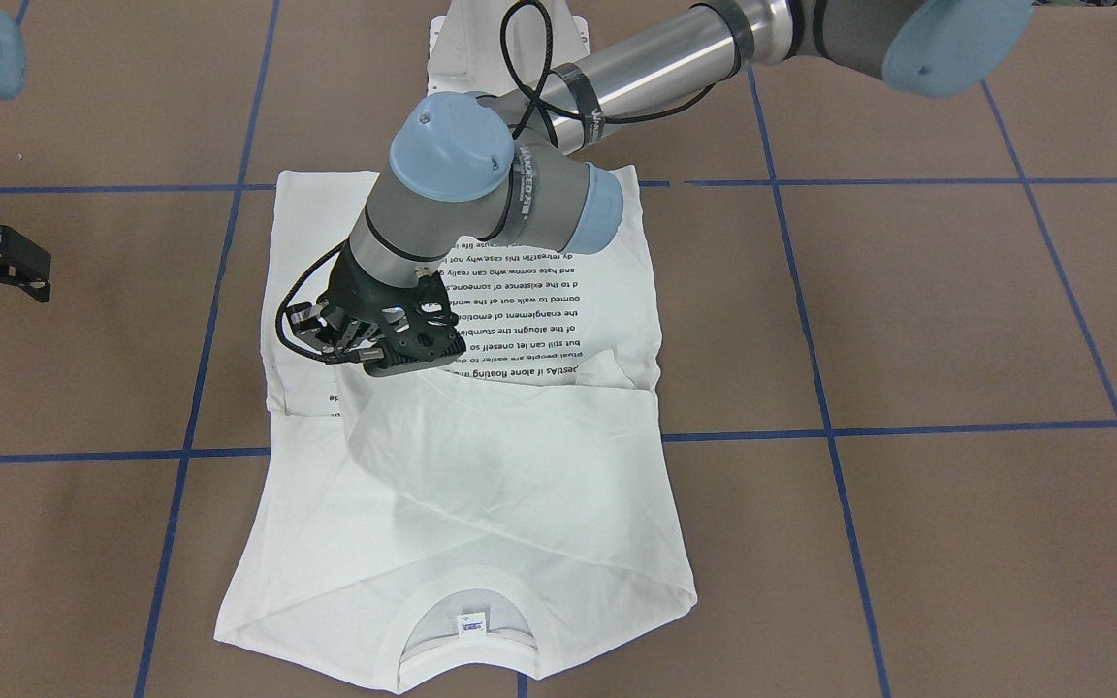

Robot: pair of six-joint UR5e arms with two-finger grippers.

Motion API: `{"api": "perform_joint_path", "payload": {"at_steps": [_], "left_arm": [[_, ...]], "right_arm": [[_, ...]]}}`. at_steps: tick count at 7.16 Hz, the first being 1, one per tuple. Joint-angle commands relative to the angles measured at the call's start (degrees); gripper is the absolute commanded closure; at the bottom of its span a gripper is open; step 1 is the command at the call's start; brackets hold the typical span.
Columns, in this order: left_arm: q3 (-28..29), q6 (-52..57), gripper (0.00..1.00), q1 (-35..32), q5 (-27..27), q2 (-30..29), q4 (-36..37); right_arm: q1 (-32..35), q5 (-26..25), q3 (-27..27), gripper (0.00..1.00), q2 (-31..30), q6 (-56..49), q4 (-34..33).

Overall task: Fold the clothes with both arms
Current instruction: 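Fold the sleeve with the left gripper across the shirt toward the collar, then release the sleeve and pull the left gripper back while the right gripper lowers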

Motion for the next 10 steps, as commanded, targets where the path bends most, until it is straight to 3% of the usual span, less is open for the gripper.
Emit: {"api": "perform_joint_path", "payload": {"at_steps": [1,4,5,6,8,10], "left_arm": [[0.3,-1.0,0.0,1.0,2.6,0.0,-4.1],[-1.6,0.0,0.0,0.6,2.4,1.2,-3.5],[-4.0,1.6,0.0,0.4,1.6,3.0,-1.7],[-8.7,6.8,0.0,-0.3,-1.3,5.5,5.9],[-30.0,15.2,0.0,-0.5,-1.7,20.1,19.5],[-49.6,24.5,0.0,-0.8,-1.5,31.9,34.9]], "right_arm": [[-0.1,0.4,0.0,0.0,0.1,0.1,0.8],[-0.1,2.6,0.2,0.0,0.3,0.8,1.4],[-0.2,4.3,0.1,0.0,0.3,4.1,5.3],[-2.9,4.4,0.3,0.0,0.1,12.5,12.1],[-10.5,1.2,1.5,0.0,-1.7,28.4,23.2],[-20.4,-6.7,8.7,0.0,-6.2,39.0,23.7]]}}
